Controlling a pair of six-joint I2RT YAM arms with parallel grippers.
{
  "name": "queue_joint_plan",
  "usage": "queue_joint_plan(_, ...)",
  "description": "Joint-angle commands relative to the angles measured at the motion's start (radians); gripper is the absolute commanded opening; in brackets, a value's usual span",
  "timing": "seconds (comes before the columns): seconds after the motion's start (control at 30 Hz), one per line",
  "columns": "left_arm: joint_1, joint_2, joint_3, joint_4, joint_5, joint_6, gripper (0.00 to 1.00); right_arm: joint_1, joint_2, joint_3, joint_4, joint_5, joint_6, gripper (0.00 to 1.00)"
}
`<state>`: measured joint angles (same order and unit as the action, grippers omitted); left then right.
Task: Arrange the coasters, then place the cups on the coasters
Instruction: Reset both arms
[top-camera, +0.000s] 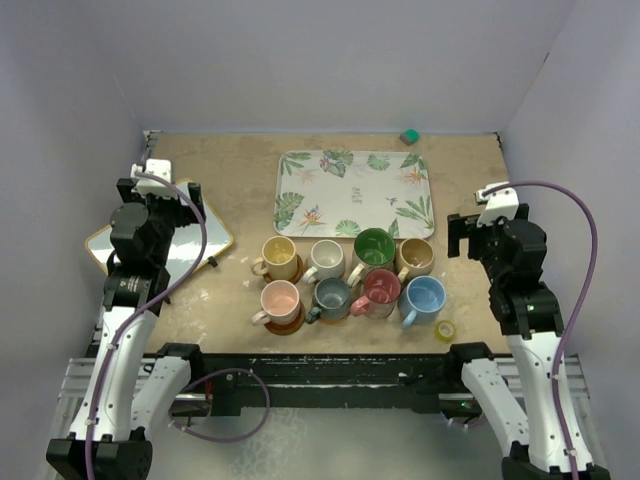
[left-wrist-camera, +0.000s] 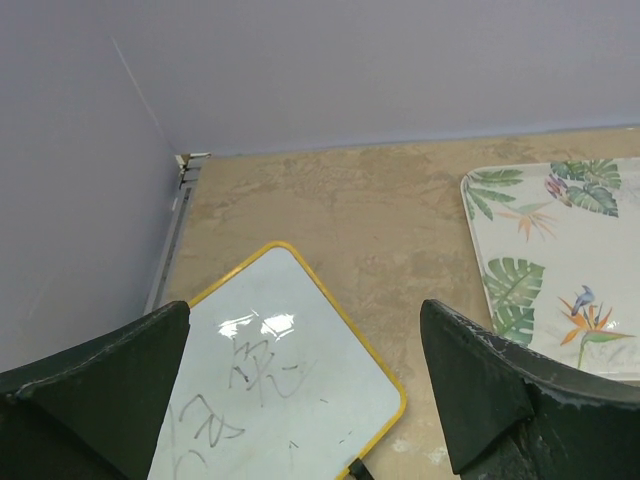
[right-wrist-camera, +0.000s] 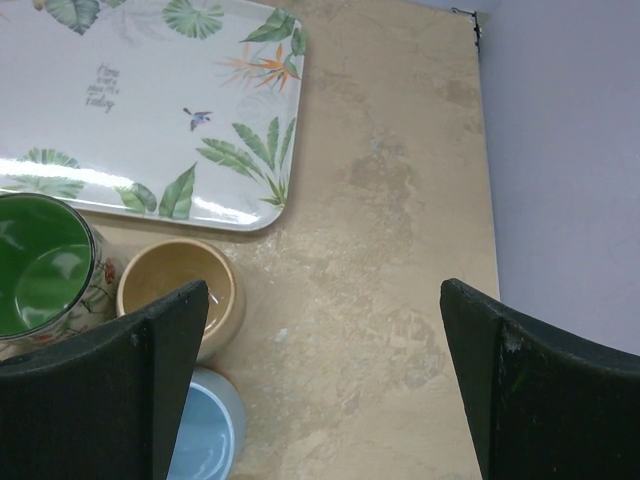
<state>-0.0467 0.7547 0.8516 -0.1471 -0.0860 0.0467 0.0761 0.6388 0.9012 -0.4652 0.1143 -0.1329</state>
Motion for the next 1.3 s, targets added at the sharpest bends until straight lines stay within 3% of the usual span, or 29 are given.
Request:
queue_joint_plan(0.0,0.004,-0.026,-0.018,0.039,0.033,0.016,0.93,0.001,-0.029,-0.009,0.067,0.041,-0.025,1.0)
queue_joint_plan(1.27,0.005,-0.061,-0.033,0.002,0.053,0.054,0.94,-0.001,-0.066,-0.034,0.042,0.049,-0.04,1.0)
